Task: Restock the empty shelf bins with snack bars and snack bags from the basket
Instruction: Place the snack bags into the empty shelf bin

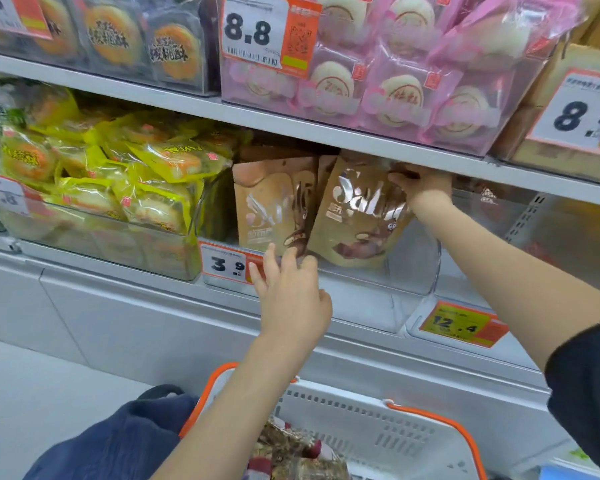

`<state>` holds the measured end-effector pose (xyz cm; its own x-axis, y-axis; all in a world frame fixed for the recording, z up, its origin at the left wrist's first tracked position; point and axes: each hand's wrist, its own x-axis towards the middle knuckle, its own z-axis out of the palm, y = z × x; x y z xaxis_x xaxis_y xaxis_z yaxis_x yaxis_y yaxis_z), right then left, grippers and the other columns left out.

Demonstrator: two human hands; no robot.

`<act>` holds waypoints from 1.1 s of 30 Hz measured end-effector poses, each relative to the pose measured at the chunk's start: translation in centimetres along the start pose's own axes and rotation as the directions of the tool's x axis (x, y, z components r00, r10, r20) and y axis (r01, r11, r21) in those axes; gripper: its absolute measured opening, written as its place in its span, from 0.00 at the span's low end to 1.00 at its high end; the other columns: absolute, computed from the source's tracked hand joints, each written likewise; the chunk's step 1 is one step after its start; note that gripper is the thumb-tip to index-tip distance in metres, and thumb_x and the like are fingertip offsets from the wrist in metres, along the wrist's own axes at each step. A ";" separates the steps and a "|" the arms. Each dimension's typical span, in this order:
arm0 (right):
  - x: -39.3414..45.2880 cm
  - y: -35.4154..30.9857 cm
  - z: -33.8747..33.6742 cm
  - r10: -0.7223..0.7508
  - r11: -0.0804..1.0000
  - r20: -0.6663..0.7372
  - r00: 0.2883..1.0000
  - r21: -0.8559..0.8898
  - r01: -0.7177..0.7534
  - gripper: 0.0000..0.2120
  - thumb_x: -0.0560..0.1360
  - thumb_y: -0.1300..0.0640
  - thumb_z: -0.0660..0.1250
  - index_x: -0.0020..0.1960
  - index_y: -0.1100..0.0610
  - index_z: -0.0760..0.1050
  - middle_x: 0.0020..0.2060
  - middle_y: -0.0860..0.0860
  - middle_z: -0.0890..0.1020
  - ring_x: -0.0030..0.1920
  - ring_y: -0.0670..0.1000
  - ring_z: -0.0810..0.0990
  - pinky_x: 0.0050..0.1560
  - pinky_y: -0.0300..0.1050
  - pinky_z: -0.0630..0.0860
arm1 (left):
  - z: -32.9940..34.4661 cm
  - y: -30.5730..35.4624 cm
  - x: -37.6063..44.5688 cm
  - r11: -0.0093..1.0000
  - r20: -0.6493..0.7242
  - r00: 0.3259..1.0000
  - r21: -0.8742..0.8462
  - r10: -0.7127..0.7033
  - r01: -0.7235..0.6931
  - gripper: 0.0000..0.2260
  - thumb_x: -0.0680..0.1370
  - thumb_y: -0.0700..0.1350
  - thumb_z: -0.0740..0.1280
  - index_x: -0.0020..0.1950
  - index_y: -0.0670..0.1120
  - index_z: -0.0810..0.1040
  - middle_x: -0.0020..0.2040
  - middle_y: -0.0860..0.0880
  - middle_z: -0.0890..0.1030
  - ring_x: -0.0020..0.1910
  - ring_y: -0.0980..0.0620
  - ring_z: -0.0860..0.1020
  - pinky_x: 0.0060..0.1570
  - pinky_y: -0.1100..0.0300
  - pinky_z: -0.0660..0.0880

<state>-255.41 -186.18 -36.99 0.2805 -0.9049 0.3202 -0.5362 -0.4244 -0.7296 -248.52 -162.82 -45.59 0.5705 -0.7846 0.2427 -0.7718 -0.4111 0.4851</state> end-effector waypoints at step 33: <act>-40.4 27.2 0.3 0.414 0.875 0.887 -0.202 -0.449 -0.179 0.52 0.63 0.32 0.71 0.76 0.39 0.43 0.77 0.44 0.49 0.76 0.50 0.52 0.74 0.52 0.53 | 17.5 -5.1 -22.8 0.991 0.985 0.140 -0.083 0.097 -0.101 0.20 0.75 0.41 0.67 0.67 0.45 0.70 0.61 0.44 0.75 0.57 0.45 0.75 0.55 0.53 0.74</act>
<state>-281.06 -161.10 -69.94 0.4275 0.0362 -0.9033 -0.8773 -0.2243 -0.4242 -262.49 -150.94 -68.35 -0.2717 -0.6071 -0.7467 -0.7993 -0.2898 0.5265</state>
